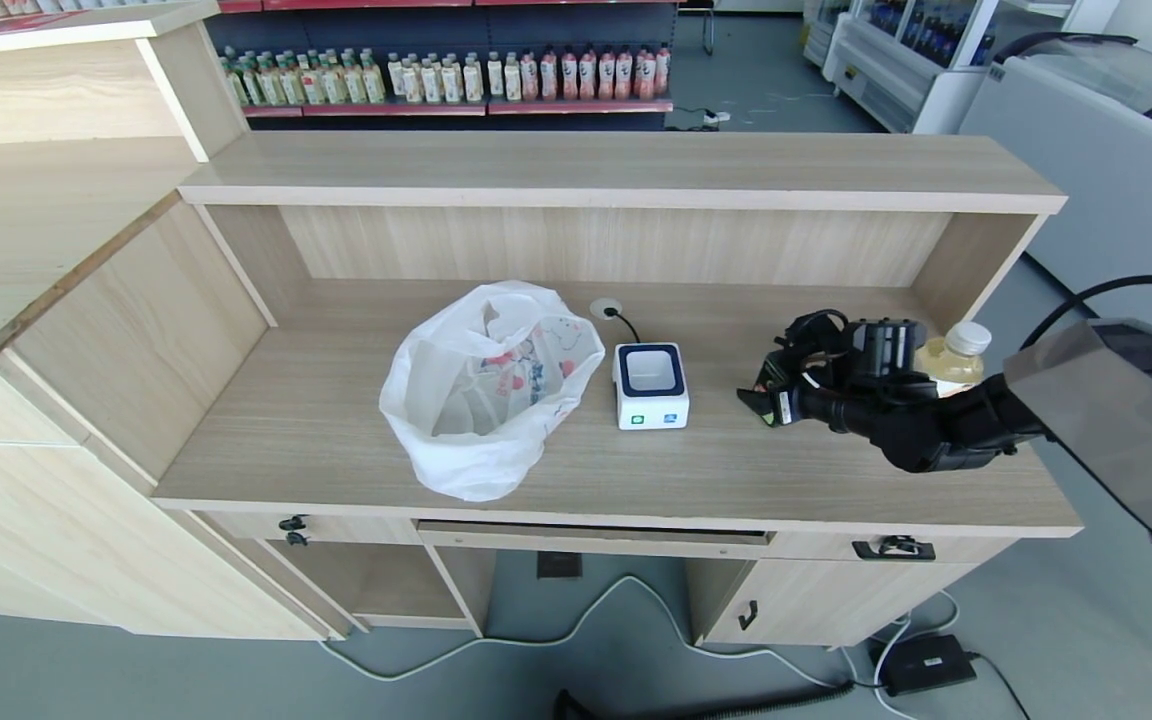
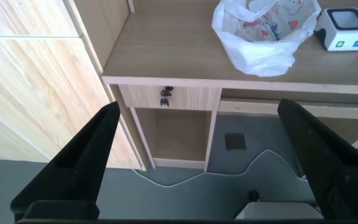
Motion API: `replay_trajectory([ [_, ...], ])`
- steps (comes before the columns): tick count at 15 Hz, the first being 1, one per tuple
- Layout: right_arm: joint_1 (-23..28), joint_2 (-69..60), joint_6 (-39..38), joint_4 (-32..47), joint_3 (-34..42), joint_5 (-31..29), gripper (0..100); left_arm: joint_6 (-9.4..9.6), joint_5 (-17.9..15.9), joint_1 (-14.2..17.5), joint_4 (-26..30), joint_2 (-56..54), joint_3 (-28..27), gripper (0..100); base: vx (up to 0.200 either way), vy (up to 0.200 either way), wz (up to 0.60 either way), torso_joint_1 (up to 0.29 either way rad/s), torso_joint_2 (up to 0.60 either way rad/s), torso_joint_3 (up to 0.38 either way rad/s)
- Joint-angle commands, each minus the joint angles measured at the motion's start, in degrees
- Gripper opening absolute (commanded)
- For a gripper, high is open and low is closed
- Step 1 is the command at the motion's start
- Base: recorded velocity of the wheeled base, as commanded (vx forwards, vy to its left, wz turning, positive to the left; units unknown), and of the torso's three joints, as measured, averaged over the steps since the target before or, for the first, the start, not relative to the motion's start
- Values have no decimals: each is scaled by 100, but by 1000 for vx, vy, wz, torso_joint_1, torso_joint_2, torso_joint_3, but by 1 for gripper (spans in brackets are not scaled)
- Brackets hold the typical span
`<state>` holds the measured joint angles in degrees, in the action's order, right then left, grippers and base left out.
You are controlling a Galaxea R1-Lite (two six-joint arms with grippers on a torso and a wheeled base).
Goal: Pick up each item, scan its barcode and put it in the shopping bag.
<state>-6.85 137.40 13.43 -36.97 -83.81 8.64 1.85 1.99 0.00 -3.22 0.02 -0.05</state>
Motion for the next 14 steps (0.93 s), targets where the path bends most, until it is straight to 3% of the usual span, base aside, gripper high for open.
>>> replay_trajectory([
  [1,0,155,-16,-108,-83,173,100,-1,-5,0,-3,-2,-4,100,0,0,0,0,0,0],
  [5,-62,331,-7,-91,-487,375,100,-1,3,0,-3,-2,-4,100,0,0,0,0,0,0],
  [6,-62,331,1,-82,-470,384,0,-1,3,0,-3,-2,-4,100,0,0,0,0,0,0],
  [14,-36,-214,265,-117,-338,366,0,-1,3,0,-3,-2,5,100,0,0,0,0,0,0],
])
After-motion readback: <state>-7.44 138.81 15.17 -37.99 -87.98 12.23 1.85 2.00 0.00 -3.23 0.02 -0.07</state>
